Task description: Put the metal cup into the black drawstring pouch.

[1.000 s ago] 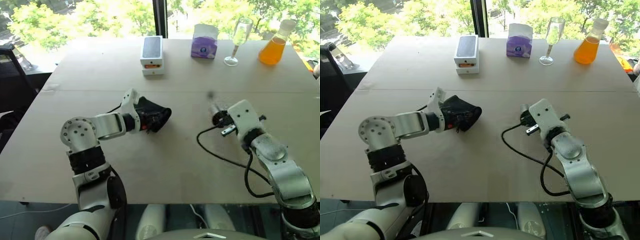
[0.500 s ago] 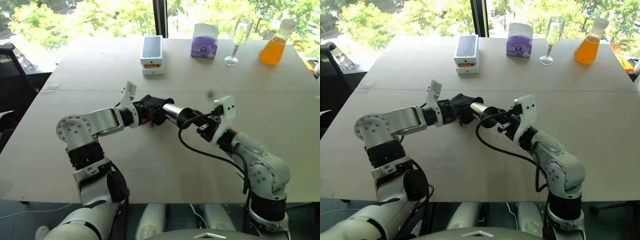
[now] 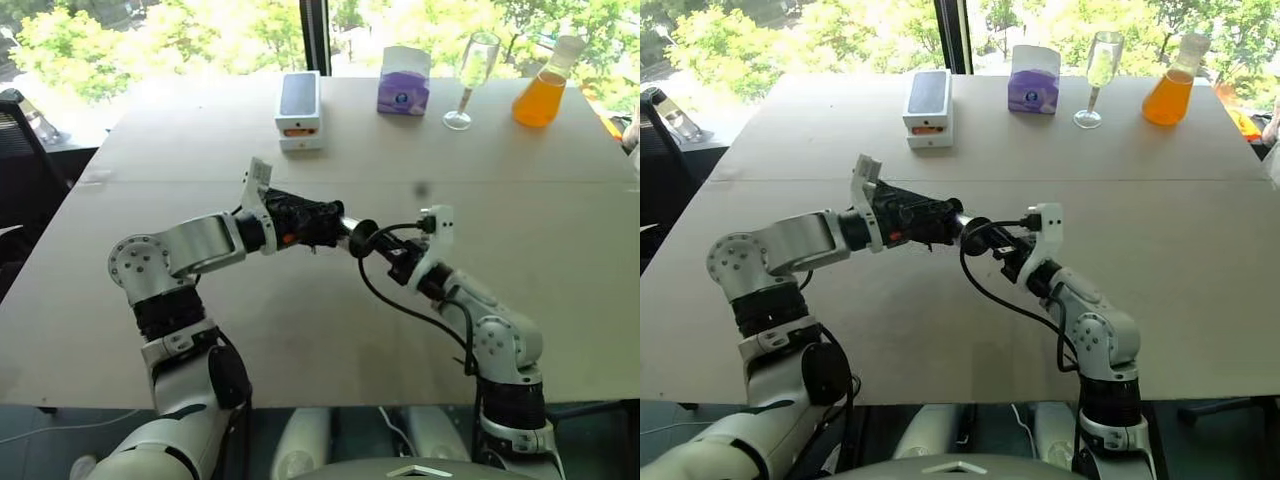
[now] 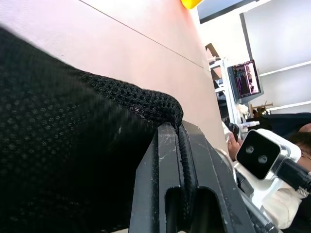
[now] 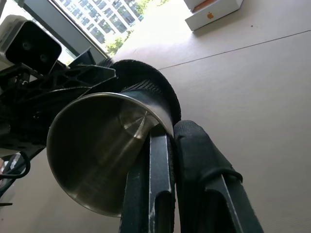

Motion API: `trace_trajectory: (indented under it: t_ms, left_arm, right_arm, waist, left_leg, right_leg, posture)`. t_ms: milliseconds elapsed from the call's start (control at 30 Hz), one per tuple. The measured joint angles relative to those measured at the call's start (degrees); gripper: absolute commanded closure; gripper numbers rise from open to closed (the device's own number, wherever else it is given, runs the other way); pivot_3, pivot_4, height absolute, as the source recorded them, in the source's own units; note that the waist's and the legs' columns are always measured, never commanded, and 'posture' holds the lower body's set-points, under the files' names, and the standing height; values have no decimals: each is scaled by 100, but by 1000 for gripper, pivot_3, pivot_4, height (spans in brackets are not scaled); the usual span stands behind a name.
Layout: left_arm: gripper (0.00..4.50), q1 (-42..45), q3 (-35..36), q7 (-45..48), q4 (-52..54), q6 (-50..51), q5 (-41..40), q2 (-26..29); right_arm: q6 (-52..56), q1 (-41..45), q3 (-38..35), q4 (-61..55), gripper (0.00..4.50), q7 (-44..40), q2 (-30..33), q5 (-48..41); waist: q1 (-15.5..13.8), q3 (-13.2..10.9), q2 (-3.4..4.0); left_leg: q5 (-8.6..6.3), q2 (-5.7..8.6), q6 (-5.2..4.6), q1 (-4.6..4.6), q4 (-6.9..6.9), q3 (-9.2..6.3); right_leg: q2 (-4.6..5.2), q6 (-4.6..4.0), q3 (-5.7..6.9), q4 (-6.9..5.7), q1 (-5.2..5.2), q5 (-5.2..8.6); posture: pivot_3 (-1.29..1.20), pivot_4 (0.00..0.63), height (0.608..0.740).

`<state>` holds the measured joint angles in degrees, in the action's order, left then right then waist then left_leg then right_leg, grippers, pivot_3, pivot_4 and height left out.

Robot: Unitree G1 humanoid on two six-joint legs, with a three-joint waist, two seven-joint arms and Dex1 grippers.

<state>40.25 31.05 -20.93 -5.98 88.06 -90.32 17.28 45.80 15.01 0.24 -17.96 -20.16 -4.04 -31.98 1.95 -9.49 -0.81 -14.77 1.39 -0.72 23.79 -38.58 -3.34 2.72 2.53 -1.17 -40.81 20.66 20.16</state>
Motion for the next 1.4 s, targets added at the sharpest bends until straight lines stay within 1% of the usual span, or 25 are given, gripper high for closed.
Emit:
trace_trajectory:
  t_ms: [67,200,333,400,533,567,733,867,900,933,1033,1167,1233,1300,1400]
  left_arm:
    - [4500,-144,-202,-194,2,-258,-386,67]
    - [4500,-426,-717,-482,60,-759,-1089,407]
    - [4500,-578,-1170,-697,216,-1299,-1810,723]
    - [4500,-736,-1297,-700,394,-1582,-2082,752]
    - [4500,-860,-1485,-525,629,-1881,-2116,710]
    - [4500,-851,-1604,-445,732,-1915,-2116,732]
    - [4500,-802,-1990,-244,840,-2002,-2104,1109]
    - [4500,-850,-2092,-202,906,-2136,-2083,1167]
    - [4500,-906,-2121,-200,962,-2177,-2083,1175]
    - [4500,-996,-2151,-200,1015,-2265,-2083,1177]
    - [4500,-1135,-2175,-199,1045,-2411,-2084,1171]
    - [4500,-1134,-2254,-197,1134,-2527,-2096,1175]
    - [4500,-1131,-2278,-195,1135,-2608,-2084,1181]
    - [4500,-1110,-2333,-166,1169,-2698,-2007,1223]
    - [4500,-1162,-2410,-162,1242,-2774,-2007,1273]
  right_arm:
    - [-18,-3,49,45,4410,-124,100,-22]
    - [-89,1,56,132,4410,-457,268,-163]
    - [-370,271,-181,627,4410,-436,64,-228]
    - [-662,512,-315,967,4410,-417,4,-225]
    - [-1031,753,-174,1430,4410,-454,-34,17]
    - [-1116,802,-40,1578,4410,-459,-56,121]
    - [-1400,955,422,1827,4410,-498,10,557]
    - [-1524,1166,493,1911,4410,-294,-40,808]
    - [-1668,1229,571,1919,4410,-229,-26,989]
    - [-2039,1325,791,1956,4410,-139,65,1393]
    - [-2924,1549,1231,2108,4410,-54,261,2239]
    - [-3622,1674,1584,2303,4410,-79,359,2852]
    - [-3349,1658,1362,2363,4410,-112,103,2526]
    - [-2803,1624,986,2448,4410,-134,-256,1965]
    - [-2590,1619,760,2616,4410,31,-399,1691]
  waist:
    - [7,0,0]
    - [15,0,0]
    - [26,0,0]
    - [24,0,0]
    - [26,0,0]
    - [29,0,0]
    - [42,-1,1]
    - [45,-1,1]
    - [45,-1,1]
    - [48,-1,2]
    - [43,-2,2]
    - [38,-1,1]
    - [37,-1,1]
    - [40,-1,1]
    - [40,-2,4]
  left_leg:
    - [0,0,0,0,0,0]
    - [0,-1,0,0,0,-2]
    - [0,0,0,-1,-1,-2]
    - [0,2,0,-1,-1,-1]
    - [0,1,1,-1,1,-1]
    - [1,1,1,-1,2,-1]
    - [1,1,1,-2,3,-2]
    - [1,1,1,-2,2,-2]
    - [1,0,1,-3,3,-3]
    - [1,1,1,-3,3,-3]
    - [1,1,2,-2,4,-4]
    - [1,1,2,-2,3,-4]
    - [2,-1,3,-2,3,-6]
    - [2,-2,3,-2,4,-8]
    - [2,0,3,-2,8,-7]
  right_leg:
    - [0,0,-2,0,0,0]
    - [-2,0,-3,0,3,0]
    - [-2,0,-6,-3,3,0]
    - [-1,0,-8,-2,5,0]
    - [-4,0,-8,0,4,0]
    - [-5,0,-9,0,4,0]
    - [-6,0,-12,1,5,0]
    - [-6,0,-14,0,6,0]
    - [-6,0,-13,0,6,0]
    - [-6,0,-15,0,7,0]
    - [-7,0,-15,0,10,0]
    - [-5,0,-16,2,7,0]
    - [-6,-1,-13,2,5,0]
    - [-7,-1,-12,1,6,-1]
    - [-5,-1,-15,3,7,0]
  posture:
    - [0,150,740]
    - [0,150,740]
    - [0,150,740]
    - [0,150,740]
    - [0,150,740]
    - [0,150,740]
    - [0,150,740]
    - [0,150,740]
    - [0,150,740]
    - [0,150,740]
    - [0,150,740]
    - [0,150,740]
    - [0,150,740]
    - [0,150,740]
    - [0,150,740]
